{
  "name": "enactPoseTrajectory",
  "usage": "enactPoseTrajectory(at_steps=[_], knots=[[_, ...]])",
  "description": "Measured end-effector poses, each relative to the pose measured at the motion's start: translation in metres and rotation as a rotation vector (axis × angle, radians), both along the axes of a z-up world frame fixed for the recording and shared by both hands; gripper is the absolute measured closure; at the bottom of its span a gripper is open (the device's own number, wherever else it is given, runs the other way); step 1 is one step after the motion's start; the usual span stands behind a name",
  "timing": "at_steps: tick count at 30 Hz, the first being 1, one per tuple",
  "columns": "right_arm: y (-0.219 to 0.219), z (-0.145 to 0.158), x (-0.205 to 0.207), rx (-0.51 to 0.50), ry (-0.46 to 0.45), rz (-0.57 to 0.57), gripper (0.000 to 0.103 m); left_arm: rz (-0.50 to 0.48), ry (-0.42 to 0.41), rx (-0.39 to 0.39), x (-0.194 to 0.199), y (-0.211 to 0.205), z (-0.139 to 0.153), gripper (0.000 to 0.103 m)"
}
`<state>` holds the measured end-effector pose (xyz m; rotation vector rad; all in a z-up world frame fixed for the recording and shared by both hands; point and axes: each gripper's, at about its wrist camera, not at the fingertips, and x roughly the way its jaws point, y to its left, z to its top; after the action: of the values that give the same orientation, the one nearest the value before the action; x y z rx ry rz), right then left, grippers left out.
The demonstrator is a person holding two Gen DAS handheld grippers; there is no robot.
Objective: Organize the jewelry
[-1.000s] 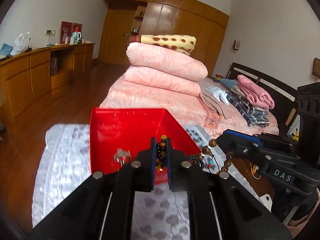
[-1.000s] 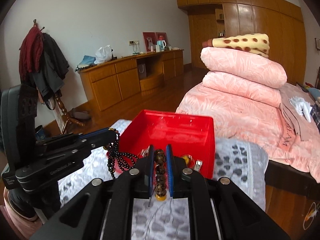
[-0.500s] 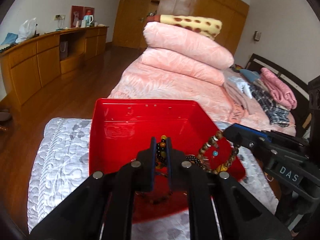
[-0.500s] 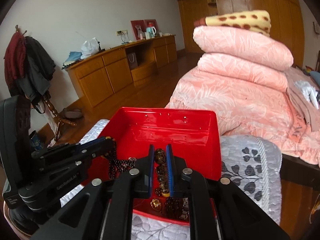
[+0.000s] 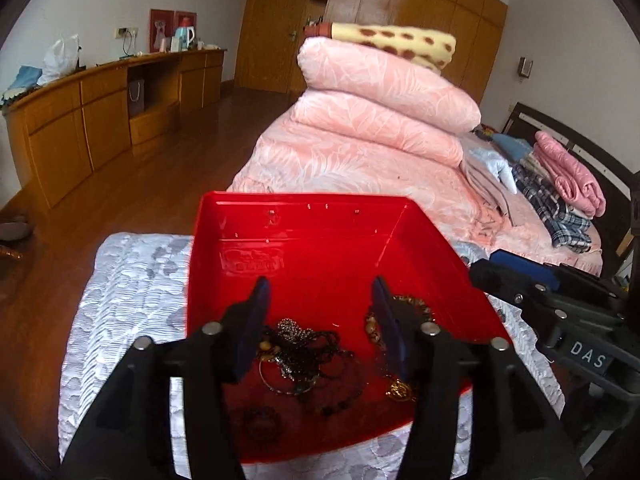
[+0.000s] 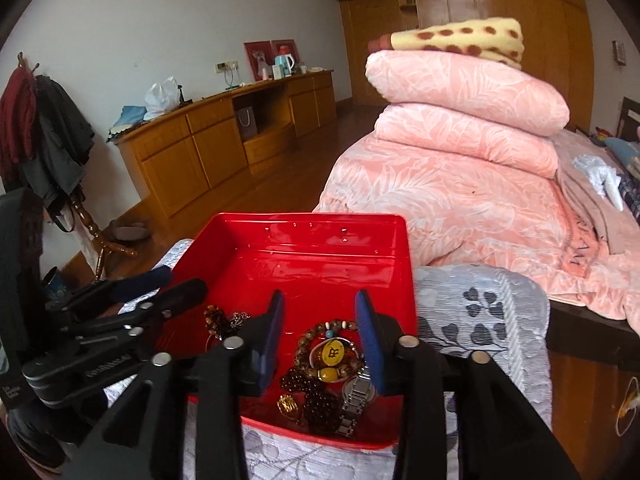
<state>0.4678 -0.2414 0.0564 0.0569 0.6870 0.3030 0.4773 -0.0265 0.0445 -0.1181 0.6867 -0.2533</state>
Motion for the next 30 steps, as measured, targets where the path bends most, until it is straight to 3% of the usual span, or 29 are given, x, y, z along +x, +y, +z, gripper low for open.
enactPoseTrajectory(at_steps=[7, 19, 30], knots=[[-0.01, 0.011, -0.037, 0.005, -0.04, -0.015, 0.037, 0.038, -0.083, 0.023, -0.047, 0.007, 0.023, 0.014], [-0.017, 0.022, -0.128, 0.062, -0.149, -0.042, 0.013, 0.074, -0.212, 0.039, -0.153, 0.01, 0.047, 0.006], [-0.009, 0.038, -0.188, 0.055, -0.24, -0.041, 0.006, 0.102, -0.314, 0.083, -0.217, 0.011, 0.066, 0.006]])
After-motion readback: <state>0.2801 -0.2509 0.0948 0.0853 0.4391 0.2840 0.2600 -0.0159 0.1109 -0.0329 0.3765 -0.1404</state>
